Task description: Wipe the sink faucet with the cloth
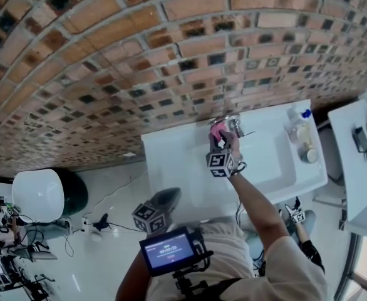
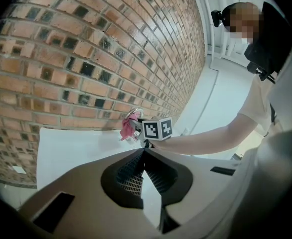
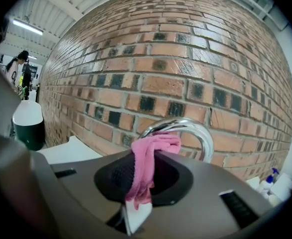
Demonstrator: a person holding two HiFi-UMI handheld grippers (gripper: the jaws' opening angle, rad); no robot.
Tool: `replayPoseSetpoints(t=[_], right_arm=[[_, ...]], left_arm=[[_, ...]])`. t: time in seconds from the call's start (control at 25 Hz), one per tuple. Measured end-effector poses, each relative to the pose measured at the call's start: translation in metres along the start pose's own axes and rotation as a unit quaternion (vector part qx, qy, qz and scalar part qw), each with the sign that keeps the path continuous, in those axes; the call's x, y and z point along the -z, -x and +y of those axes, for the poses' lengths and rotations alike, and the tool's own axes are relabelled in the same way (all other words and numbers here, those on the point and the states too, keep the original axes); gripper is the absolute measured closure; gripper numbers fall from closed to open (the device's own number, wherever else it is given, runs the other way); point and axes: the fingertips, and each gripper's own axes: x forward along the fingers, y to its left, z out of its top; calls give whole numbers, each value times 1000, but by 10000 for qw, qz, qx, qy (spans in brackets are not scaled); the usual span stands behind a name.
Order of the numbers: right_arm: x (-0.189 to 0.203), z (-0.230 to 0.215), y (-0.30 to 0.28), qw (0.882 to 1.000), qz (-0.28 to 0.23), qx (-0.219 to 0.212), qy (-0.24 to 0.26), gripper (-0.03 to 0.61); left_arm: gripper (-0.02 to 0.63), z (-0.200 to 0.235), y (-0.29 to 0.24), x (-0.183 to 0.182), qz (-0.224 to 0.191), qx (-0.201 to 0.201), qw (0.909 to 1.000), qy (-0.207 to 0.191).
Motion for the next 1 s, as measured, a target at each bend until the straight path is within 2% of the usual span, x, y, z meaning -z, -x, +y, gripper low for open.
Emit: replayPoseSetpoints(t=[0.12,0.24,0.32,0.44,0.56,0.64,0.8,1.0], right_arm=[[12,8,-7,9997,205,-123,-80,509],[26,31,-14,9976,380,-571,125,509],[22,49,-16,9960,308,-823,181,511],[-21,53,-1,9960,-221,-855,-152,510],[-75,42,44,9902,-863,-909,-613,511],[-87,42,77,9859,-1030,-1035,-819,510],[-59,47,139,9854,-665,-1213,-989,509],[-28,35,208,9865,-63,-840,-1404,509]], left_arm=[[620,-3,1,1,44,-12,10000,-13],[620,-9,2,7,101,-41,9999,28],[620,-13,3,12,142,-59,9999,54],[620,-16,6,19,194,-79,9997,80],[620,-11,9,20,109,-63,9999,72],[620,-5,18,16,-59,-75,9999,95],[620,1,43,15,-316,-59,9993,210],[620,18,82,13,-552,111,9983,147]])
